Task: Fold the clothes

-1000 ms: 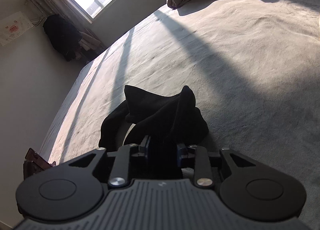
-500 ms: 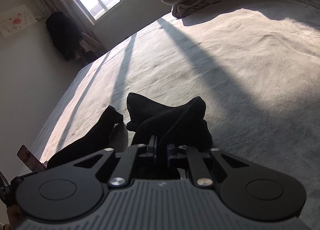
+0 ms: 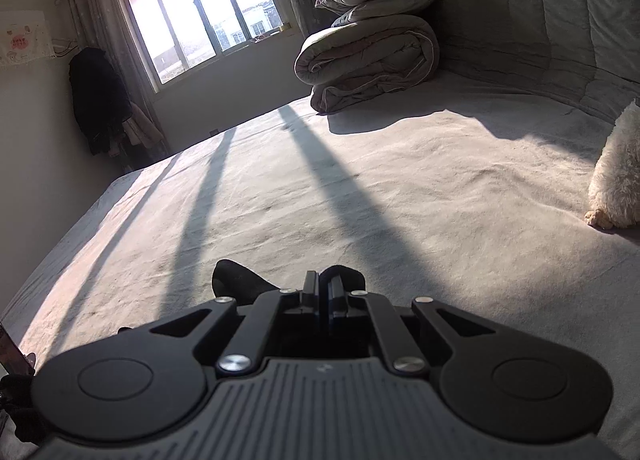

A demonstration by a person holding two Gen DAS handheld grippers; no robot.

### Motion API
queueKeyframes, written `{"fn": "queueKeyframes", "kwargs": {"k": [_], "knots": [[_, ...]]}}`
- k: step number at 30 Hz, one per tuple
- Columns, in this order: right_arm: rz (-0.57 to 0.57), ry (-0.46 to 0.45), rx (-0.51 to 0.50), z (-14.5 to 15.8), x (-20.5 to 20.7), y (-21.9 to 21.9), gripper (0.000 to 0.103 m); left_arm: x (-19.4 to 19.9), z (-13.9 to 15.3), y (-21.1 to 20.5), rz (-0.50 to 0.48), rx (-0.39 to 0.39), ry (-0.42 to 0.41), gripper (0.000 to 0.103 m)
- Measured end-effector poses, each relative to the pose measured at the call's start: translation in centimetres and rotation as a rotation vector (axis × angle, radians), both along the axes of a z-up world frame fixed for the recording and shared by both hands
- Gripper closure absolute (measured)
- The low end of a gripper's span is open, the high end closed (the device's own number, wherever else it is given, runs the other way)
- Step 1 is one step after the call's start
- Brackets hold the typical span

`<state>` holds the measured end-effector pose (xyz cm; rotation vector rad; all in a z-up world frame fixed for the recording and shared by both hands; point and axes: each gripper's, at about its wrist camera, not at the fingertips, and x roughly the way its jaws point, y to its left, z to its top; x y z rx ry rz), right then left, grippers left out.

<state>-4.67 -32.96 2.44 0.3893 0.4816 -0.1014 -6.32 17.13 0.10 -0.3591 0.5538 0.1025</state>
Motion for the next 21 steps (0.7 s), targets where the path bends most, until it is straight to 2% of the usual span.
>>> {"fn": "queueKeyframes", "kwargs": {"k": [5,9,11,14,16,20,21], "knots": [[-0.019,-0.004,-0.049,0.0,0.1,0.1,0.098,-0.9,-1.0,0.9,-0.042,0.011,0.055,0.093],[-0.009,0.009,-0.078,-0.4,0.4,0.2,0.098,0.0,-3.1,0.9,-0.176,-0.017,0.199,0.09],[0.0,0.021,-0.08,-0.6,0.6,0.4,0.098,0.2,-3.6,0.4,-0.222,0.01,0.219,0.087],[0.013,0.036,-0.074,-0.9,0.7,0.7,0.096,0.2,-3.0,-0.5,-0.263,0.09,0.174,0.075],[0.017,0.042,-0.079,-0.9,0.6,1.0,0.09,0.3,-2.4,-0.9,-0.286,0.12,0.131,0.063],[0.016,0.049,-0.085,-1.1,0.7,0.7,0.087,1.7,-2.1,-1.0,-0.307,0.124,0.09,0.058],[0.008,0.052,-0.08,-1.2,0.7,0.6,0.08,2.3,-2.2,-1.2,-0.314,0.123,0.088,0.055]]}}
